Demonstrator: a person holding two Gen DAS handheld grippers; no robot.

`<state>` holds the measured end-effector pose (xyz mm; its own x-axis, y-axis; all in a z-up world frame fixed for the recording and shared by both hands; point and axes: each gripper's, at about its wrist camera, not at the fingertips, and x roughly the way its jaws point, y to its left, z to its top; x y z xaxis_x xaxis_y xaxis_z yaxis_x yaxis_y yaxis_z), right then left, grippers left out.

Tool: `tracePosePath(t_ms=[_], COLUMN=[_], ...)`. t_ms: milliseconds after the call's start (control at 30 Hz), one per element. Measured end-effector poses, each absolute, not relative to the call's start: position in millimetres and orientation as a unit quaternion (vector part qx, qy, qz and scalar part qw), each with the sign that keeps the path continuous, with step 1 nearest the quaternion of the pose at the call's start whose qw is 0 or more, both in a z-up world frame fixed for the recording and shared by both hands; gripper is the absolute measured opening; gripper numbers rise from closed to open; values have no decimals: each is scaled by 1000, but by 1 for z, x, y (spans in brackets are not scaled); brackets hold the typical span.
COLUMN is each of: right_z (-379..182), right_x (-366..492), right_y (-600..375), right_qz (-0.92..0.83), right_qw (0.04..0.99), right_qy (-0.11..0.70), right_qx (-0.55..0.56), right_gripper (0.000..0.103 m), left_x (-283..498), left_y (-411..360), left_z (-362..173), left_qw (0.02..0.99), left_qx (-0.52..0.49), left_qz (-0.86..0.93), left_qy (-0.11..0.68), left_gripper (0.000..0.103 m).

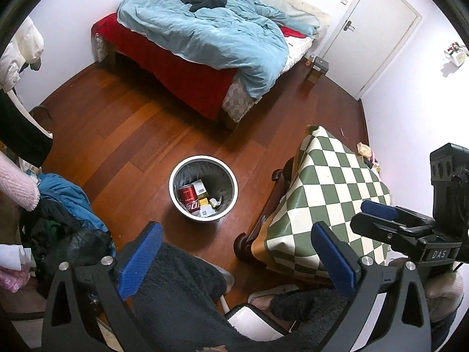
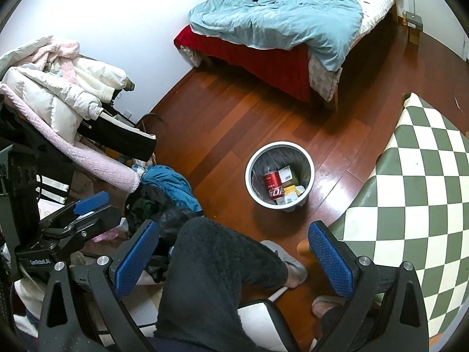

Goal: Collect trash

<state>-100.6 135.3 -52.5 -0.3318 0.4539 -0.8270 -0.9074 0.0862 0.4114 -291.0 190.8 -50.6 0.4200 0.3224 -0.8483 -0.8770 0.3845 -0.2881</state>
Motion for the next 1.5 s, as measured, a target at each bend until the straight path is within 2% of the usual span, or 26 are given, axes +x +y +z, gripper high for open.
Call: tracePosePath(t_ms=[1500], right_z=[-44], right_x=[-121], right_y=[129], right_qz=[658], right_qw=[511], right_qy=[494], right_qx=[-248], right_gripper=[103], left_x=[-298], left_y=[189], left_z=[-41], left_qw=[757], left_qx=[-395], left_qz=[387], left_qy=[349], left_gripper=[103])
